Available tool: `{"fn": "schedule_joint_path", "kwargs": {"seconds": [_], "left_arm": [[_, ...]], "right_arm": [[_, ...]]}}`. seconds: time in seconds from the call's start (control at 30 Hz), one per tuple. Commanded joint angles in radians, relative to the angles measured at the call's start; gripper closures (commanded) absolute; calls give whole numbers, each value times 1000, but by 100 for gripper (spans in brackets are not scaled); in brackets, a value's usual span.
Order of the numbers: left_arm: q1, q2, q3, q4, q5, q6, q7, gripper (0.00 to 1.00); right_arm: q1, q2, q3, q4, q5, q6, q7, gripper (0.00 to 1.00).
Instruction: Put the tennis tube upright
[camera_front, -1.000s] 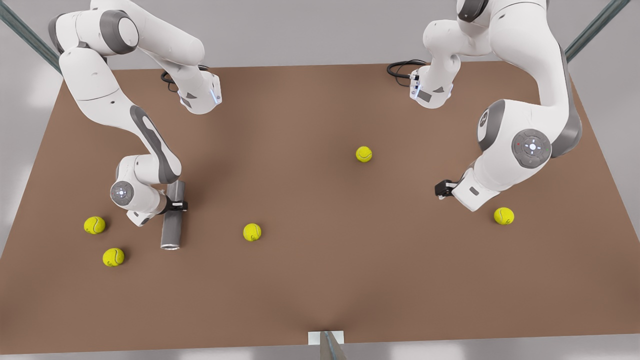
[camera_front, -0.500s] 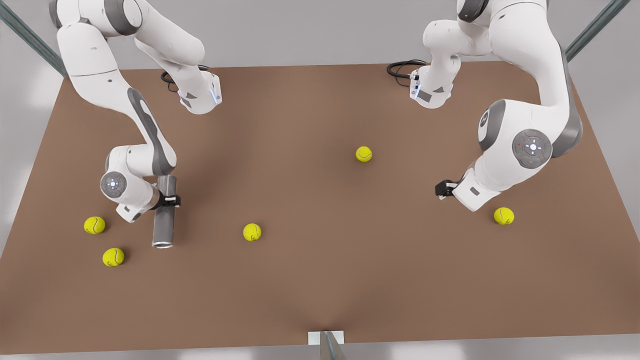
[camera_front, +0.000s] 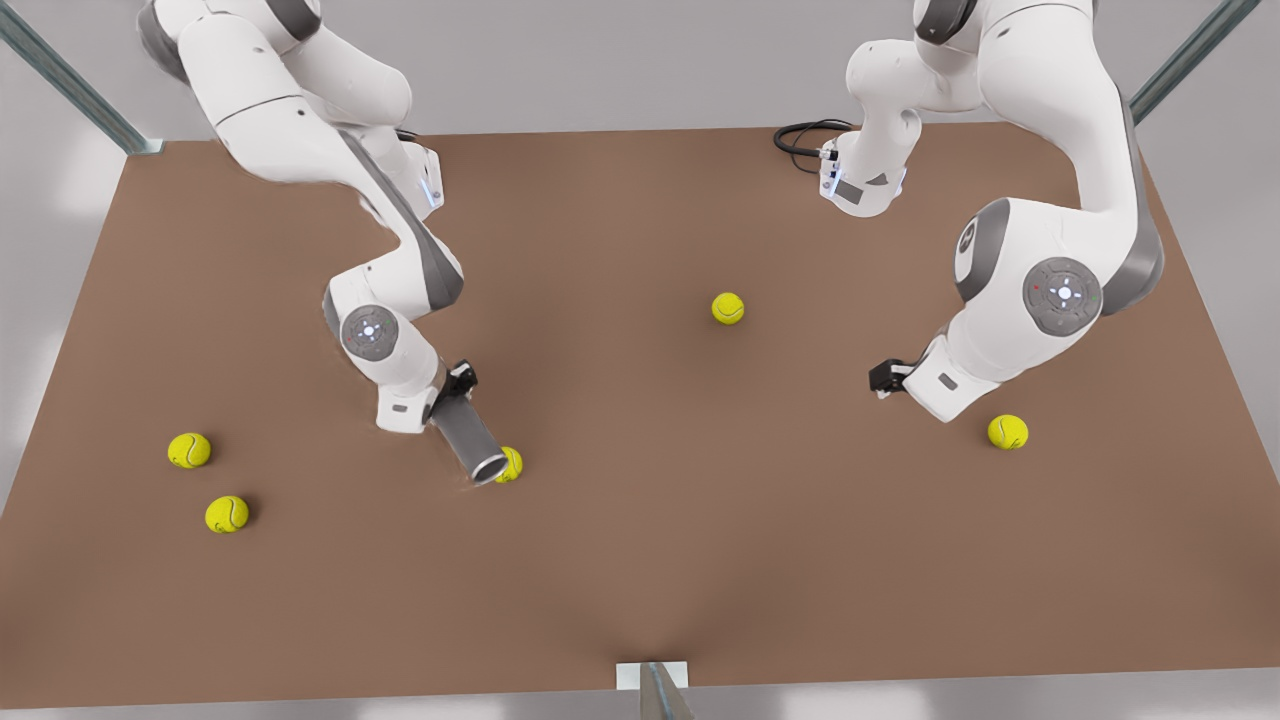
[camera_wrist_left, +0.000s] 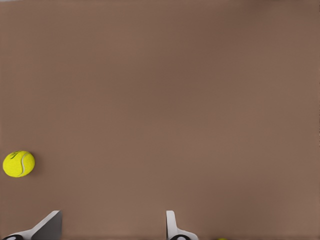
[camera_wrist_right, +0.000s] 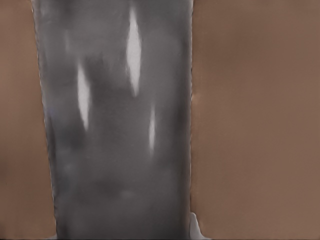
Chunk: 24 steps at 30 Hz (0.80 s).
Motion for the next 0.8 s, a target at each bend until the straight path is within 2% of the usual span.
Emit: {"fn": "schedule_joint_path", "kwargs": {"seconds": [0.0, 0.13, 0.23, 0.3, 0.37, 0.4, 0.5, 0.57, 0.77], "left_arm": [[0, 0, 1, 0, 0, 0, 0, 1], [-5, 0, 1, 0, 0, -3, 0, 1], [-5, 0, 1, 2, 0, -2, 0, 1], [-5, 0, 1, 2, 0, -2, 0, 1], [-5, -2, 1, 2, 0, -3, 0, 1], [-5, -2, 1, 2, 0, -5, 0, 1], [3, -2, 1, 3, 0, -3, 3, 1], [-3, 0, 1, 2, 0, -2, 0, 1], [-5, 0, 1, 0, 0, 1, 0, 1]], "right_arm": [[26, 10, 0, 12, -2, -9, 1, 29], [252, 115, -16, 164, -19, -23, -88, 29], [469, 208, -150, 286, -37, -8, -275, 29], [640, 270, -278, 374, -37, 20, -402, 29], [704, 333, -307, 454, -36, 21, -419, 27], [762, 345, -356, 470, -31, 34, -418, 27], [856, 423, -422, 573, -23, 43, -405, 27], [870, 446, -425, 589, -23, 57, -405, 27], [901, 552, -520, 674, -33, 95, -421, 27]]}}
